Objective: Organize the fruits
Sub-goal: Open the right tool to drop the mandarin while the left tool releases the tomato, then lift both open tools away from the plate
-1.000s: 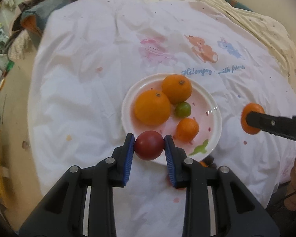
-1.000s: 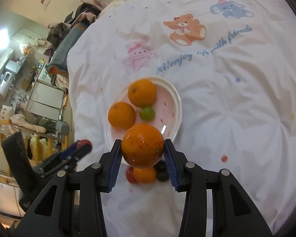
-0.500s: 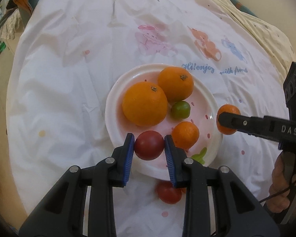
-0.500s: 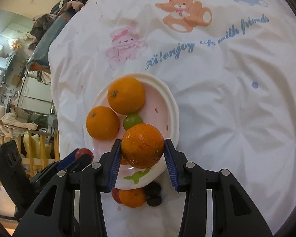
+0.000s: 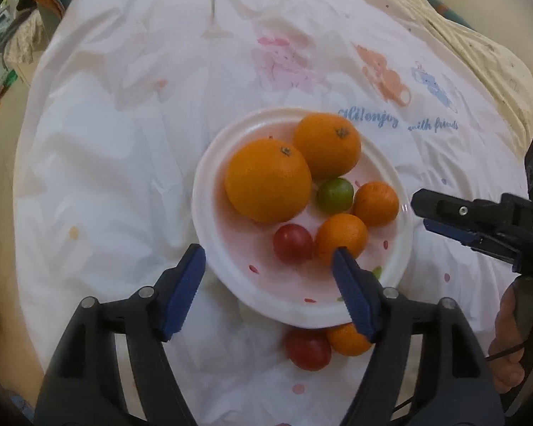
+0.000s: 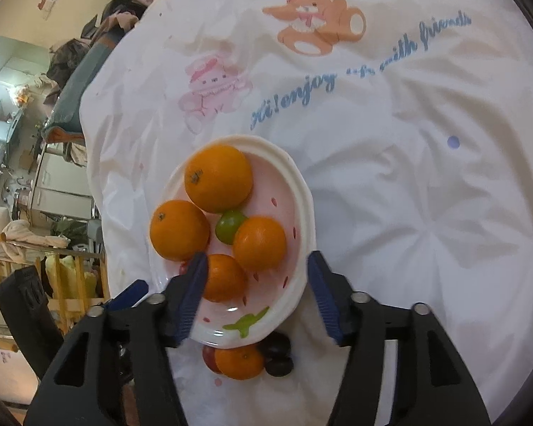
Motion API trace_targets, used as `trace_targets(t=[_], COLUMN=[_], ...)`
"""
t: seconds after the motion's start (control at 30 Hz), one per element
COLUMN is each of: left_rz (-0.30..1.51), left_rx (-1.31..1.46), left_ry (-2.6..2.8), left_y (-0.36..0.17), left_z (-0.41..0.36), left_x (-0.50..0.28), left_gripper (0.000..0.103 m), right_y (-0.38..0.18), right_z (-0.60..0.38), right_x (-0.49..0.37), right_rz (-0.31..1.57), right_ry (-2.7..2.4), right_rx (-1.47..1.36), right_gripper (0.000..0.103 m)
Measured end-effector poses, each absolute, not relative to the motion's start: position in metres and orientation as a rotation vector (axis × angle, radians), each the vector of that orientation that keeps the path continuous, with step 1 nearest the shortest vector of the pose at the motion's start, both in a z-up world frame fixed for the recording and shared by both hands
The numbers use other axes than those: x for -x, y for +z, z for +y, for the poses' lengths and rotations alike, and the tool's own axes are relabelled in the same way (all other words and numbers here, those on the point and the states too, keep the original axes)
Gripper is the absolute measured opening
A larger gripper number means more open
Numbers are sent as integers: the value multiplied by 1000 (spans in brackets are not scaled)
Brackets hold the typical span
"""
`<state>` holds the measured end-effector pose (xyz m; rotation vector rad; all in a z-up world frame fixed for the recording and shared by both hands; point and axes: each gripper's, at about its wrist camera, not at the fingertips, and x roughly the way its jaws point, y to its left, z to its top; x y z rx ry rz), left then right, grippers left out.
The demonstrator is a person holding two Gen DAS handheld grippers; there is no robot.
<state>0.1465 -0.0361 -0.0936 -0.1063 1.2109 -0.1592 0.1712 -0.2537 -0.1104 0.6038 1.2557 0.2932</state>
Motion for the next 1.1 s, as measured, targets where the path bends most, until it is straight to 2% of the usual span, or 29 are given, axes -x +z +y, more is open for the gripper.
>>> trace_targets(t=[0.27,0.63,1.1], left_rz=[1164,1285,1364], left_rx=[89,-122,-186], left_ry=[-133,-264,-390], left_y=[-80,-98,-122], left_z=[-25,-46,-74], left_x=[-139,-91,-82], left_gripper=[71,71,71], right_y=[-86,-74,-67], right_z=[-264,-282,-295], right_x=[-163,-132,-93], right_rz=[1187,1194,1183], right_ry=[293,283,245], right_rx=[-593,-652,-666], right_gripper=[65,65,65])
